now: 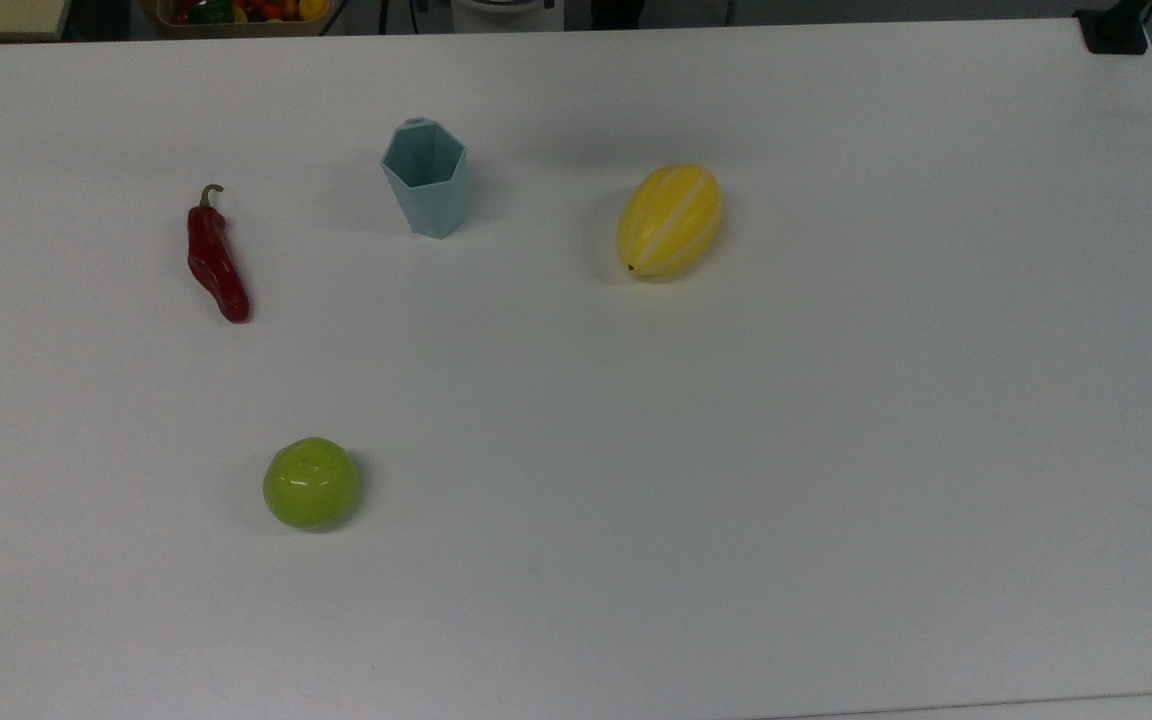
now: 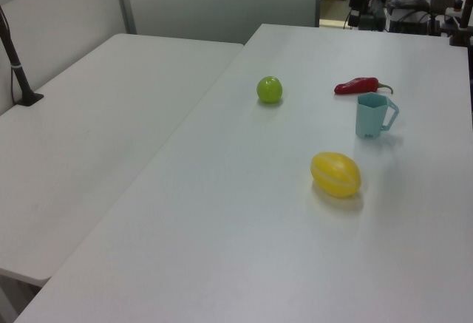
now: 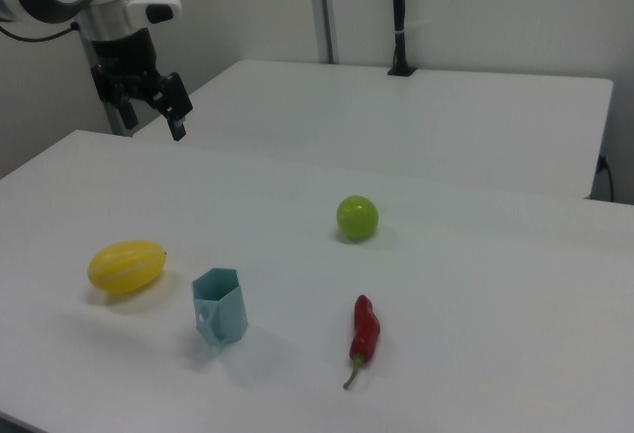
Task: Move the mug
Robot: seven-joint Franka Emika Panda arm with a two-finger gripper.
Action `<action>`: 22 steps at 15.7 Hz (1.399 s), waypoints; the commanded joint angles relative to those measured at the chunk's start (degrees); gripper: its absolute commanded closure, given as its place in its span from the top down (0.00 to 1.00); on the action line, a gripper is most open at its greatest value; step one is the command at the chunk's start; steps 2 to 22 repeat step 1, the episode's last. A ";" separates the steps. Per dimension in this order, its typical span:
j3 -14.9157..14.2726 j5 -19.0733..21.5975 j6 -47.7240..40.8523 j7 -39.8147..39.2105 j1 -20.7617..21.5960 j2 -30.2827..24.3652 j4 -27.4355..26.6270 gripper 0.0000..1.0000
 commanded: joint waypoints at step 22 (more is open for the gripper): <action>-1.22 0.18 0.60 -0.95 1.57 -0.08 0.34 1.00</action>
